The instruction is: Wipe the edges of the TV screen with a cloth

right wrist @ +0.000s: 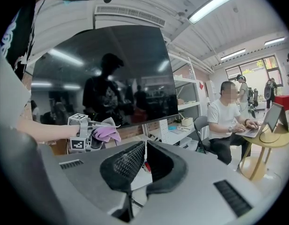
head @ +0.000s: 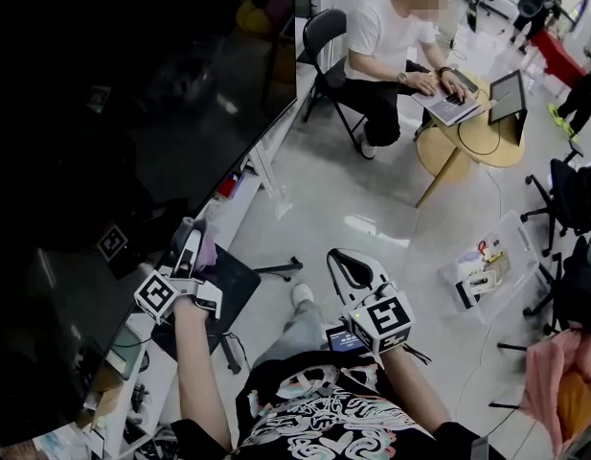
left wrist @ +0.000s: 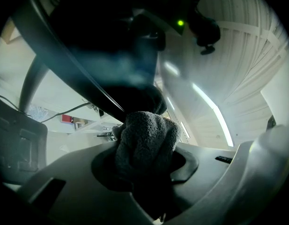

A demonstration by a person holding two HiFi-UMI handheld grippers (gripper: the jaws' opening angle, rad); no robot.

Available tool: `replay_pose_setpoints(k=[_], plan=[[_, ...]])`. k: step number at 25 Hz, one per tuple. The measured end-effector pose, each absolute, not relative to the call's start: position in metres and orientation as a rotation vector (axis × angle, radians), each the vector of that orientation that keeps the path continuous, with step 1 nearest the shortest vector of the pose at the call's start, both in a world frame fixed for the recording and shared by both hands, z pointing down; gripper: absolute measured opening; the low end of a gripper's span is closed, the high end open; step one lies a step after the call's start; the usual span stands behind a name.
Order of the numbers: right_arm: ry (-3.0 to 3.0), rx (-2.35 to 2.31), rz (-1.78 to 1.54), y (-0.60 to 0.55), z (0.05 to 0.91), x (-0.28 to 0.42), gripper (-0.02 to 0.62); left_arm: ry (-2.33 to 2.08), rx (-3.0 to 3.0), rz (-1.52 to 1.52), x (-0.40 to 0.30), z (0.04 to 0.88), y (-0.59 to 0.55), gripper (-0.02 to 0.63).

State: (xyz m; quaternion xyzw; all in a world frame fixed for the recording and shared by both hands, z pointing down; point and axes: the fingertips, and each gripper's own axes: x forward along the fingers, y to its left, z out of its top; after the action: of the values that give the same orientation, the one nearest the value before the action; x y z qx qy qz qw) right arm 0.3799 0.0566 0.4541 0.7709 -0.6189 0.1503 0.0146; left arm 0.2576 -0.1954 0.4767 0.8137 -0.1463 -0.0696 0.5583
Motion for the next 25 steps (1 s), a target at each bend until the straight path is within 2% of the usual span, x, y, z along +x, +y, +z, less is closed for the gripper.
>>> replay_pose_setpoints(k=[11,21,25], plan=[[-1.875,2.440,0.500,0.044,0.458,0.434,0.035,-0.292,1.904,-0.140,0.314,0.475,-0.194,0.160],[-1.821,2.495,0.519,0.029,0.465,0.455,0.035,-0.246,1.881,-0.112,0.351,0.476,-0.197,0.160],[-1.786,2.523,0.542,0.027,0.470,0.476,0.035,-0.205,1.879,-0.099,0.386,0.475,-0.197,0.160]])
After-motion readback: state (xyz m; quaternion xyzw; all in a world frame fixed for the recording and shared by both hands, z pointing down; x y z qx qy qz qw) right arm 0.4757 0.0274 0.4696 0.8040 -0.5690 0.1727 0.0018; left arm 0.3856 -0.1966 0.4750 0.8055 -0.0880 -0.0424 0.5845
